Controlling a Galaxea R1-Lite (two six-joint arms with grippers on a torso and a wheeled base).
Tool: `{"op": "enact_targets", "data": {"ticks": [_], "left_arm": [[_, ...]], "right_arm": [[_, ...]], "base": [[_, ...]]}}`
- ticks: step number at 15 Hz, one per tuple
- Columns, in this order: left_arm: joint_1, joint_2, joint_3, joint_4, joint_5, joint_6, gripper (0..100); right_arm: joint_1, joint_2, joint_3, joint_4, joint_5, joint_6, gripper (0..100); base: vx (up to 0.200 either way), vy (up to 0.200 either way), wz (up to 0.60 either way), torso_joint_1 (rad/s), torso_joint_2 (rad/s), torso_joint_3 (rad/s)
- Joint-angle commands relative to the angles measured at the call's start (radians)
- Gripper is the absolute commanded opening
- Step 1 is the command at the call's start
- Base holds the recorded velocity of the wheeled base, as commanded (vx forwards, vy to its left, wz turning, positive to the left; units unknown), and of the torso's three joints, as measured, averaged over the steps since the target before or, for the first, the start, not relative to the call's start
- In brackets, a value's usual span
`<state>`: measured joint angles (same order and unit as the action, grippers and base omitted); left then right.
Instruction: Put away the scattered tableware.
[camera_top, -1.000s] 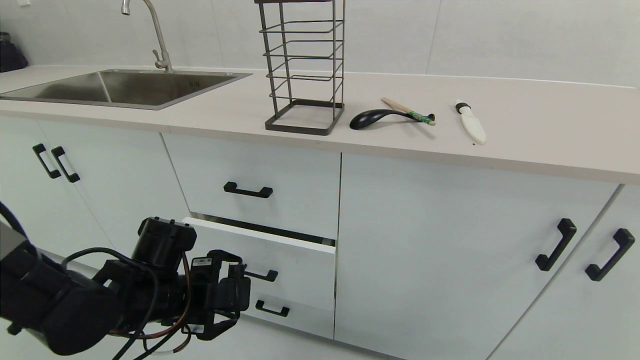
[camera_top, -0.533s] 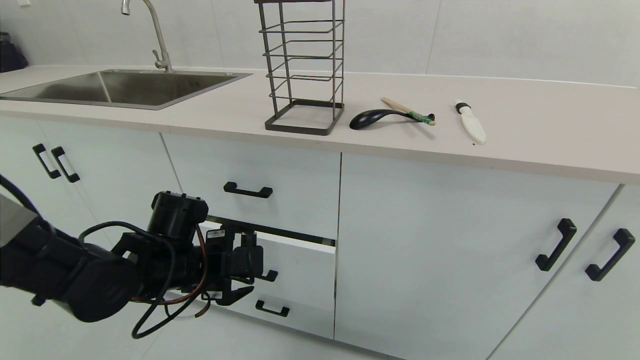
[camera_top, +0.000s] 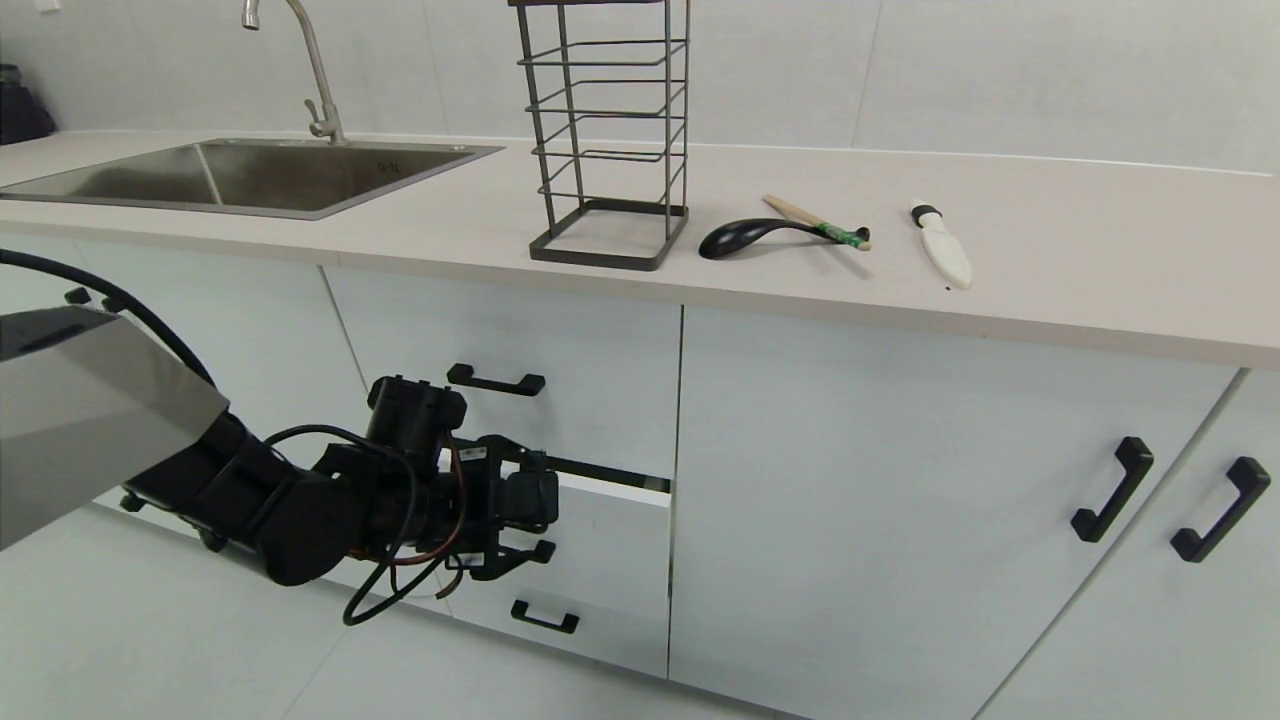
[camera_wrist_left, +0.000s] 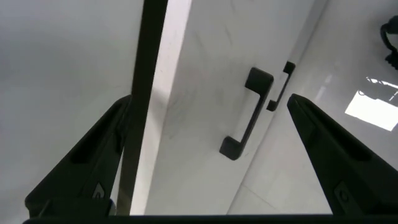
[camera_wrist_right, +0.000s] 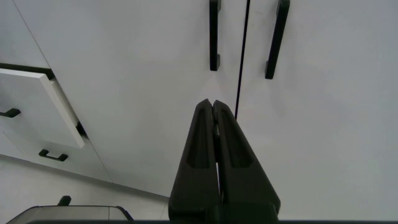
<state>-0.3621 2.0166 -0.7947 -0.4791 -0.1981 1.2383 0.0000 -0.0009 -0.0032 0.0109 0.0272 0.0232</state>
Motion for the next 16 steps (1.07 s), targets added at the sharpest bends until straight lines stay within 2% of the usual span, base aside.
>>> {"op": "enact_targets", "data": {"ticks": [1,8,13,16], "left_arm": [[0.000,0.042,-0.021,-0.001,0.000,0.000,100],[0.002,0.077,-0.041,-0.001,0.000,0.000,100],[-0.003,-0.015,0.051,0.013,0.000,-0.002,100],[-0.024,-0.059,0.055,0.013,-0.001,-0.045,100]], "right_arm": [[0.000,0.001,0.000,0.000,0.000,0.000,0],[0.000,0.001,0.000,0.000,0.000,0.000,0],[0.000,0.001,0.000,0.000,0.000,0.000,0],[0.000,0.001,0.000,0.000,0.000,0.000,0]], "base": [[0.000,0.000,0.00,0.000,0.00,0.000],[0.000,0.000,0.00,0.000,0.00,0.000],[0.000,0.000,0.00,0.000,0.00,0.000],[0.000,0.000,0.00,0.000,0.00,0.000]]}}
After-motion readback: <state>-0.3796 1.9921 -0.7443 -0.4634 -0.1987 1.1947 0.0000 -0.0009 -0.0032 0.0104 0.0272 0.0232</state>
